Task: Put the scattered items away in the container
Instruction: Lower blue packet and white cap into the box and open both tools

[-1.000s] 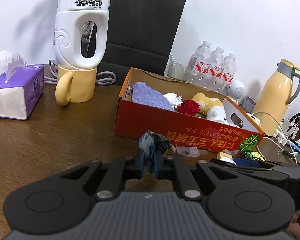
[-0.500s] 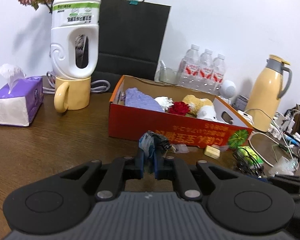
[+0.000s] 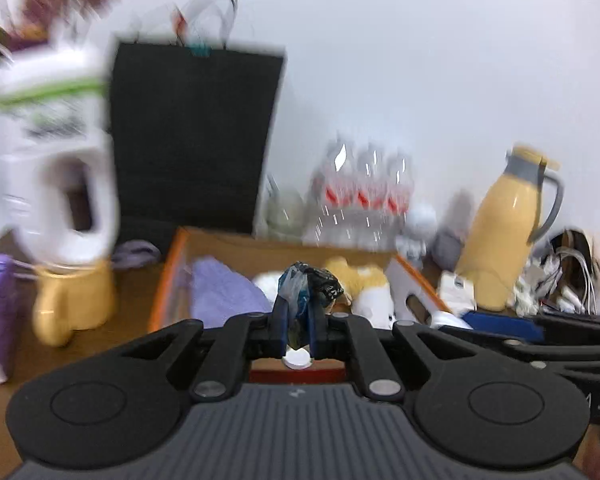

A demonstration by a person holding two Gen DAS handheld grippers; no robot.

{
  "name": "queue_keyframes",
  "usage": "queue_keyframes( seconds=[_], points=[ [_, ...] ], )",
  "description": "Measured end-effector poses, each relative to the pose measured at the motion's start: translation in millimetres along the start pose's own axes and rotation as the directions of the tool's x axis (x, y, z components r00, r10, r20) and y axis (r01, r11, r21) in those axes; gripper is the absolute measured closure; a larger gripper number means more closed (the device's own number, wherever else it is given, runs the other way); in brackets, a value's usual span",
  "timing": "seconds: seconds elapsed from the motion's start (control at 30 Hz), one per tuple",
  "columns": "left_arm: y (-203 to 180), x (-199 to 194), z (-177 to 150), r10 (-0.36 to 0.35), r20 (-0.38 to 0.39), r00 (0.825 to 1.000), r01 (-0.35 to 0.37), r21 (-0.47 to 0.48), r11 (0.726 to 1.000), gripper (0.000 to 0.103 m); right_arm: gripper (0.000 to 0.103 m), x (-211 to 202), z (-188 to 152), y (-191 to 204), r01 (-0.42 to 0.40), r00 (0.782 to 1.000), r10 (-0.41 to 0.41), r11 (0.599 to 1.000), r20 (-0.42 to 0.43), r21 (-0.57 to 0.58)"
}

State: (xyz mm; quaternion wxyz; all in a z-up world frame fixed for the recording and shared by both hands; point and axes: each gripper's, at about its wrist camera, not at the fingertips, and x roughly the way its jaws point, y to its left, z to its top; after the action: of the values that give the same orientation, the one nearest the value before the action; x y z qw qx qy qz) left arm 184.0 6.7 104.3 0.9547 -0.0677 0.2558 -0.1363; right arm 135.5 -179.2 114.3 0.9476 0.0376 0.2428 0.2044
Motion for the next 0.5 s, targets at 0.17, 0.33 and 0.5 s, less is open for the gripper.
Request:
queue_keyframes(
  seconds=[0.17, 0.33, 0.5],
  points=[
    [9.8, 71.6, 13.8, 0.064, -0.154, 0.986, -0.065, -0.002, 0.998, 0.093, 0.064, 81.9, 26.2, -34.4, 0.012, 0.984, -0.001, 0.998, -0.178, 0.062],
    [24.9, 121.8, 13.0, 0.104, -0.293, 0.951, -0.106, 0.011, 0.994, 0.093, 0.064, 138.1, 33.1, -46.0, 0.076, 0.942, -0.070, 0.997, -0.329, 0.007],
    [29.1, 139.5, -0.6, 0.100, -0.404, 0.909, -0.067, 0.094, 0.993, 0.088, 0.064, 171.4, 18.5, -43.5, 0.107, 0.896, -0.127, 0.992, -0.426, -0.070]
  ],
)
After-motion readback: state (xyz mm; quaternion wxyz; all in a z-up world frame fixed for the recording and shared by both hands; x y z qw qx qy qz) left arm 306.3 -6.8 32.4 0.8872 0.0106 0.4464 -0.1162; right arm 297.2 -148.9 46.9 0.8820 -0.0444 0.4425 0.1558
